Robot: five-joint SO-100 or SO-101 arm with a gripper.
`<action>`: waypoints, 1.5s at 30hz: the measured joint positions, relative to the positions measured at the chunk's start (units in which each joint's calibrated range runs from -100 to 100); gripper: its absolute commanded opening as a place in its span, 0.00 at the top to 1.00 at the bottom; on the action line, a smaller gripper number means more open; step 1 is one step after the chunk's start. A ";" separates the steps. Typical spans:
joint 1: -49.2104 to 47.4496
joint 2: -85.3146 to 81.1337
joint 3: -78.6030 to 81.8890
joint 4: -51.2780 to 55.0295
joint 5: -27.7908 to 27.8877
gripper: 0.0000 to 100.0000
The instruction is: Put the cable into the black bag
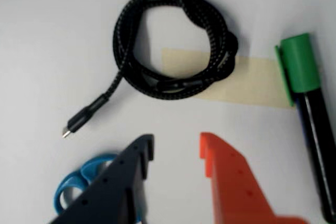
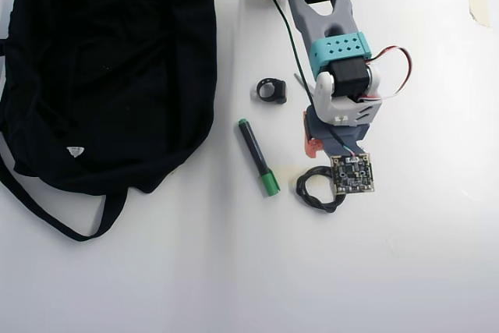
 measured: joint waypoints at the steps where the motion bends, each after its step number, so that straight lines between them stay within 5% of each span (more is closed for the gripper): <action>1: 0.00 -0.08 0.00 0.00 0.24 0.88; 45: -0.66 9.46 -11.16 -0.09 1.37 0.88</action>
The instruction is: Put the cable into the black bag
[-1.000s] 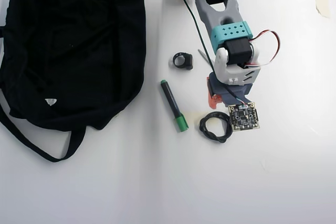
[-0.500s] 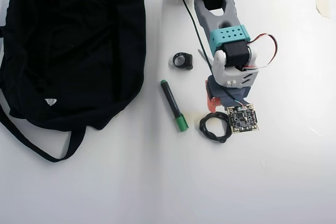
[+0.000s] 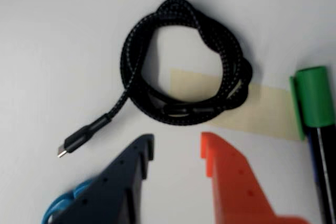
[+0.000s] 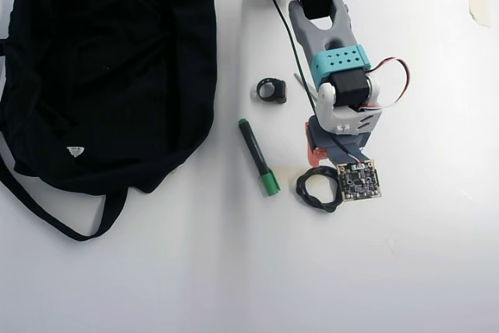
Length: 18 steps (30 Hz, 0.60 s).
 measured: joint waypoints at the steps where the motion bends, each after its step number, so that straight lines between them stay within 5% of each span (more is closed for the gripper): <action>1: 0.00 0.00 0.00 -0.43 -0.24 0.88; 18: -0.96 1.33 -0.47 -4.55 -9.47 0.88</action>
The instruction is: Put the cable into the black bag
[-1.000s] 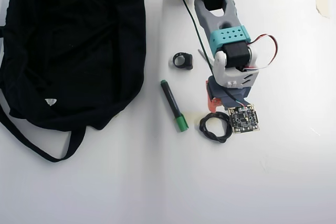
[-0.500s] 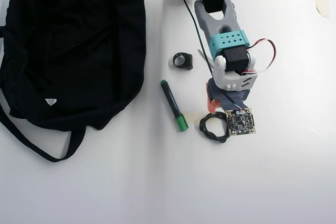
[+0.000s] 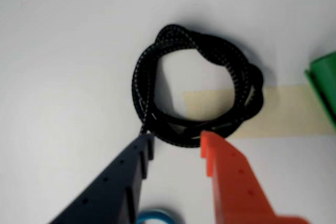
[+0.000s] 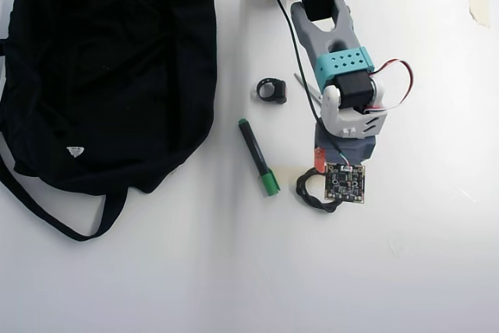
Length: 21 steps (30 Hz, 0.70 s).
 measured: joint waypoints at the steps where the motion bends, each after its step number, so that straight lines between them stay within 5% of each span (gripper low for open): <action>1: 0.00 0.00 0.00 -0.09 -0.49 0.88; 15: 0.00 3.49 -0.08 -0.34 -6.35 0.88; 21: 0.15 3.49 -0.08 -0.34 -6.45 0.78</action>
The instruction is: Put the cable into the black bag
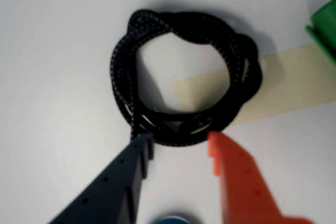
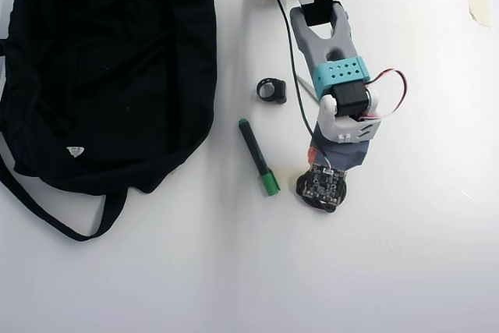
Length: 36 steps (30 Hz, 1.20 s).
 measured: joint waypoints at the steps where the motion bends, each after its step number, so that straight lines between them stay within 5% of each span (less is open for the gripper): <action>1: 0.07 0.00 0.00 0.00 -0.05 0.78; 36: 2.35 4.48 -0.31 -3.61 -4.15 0.78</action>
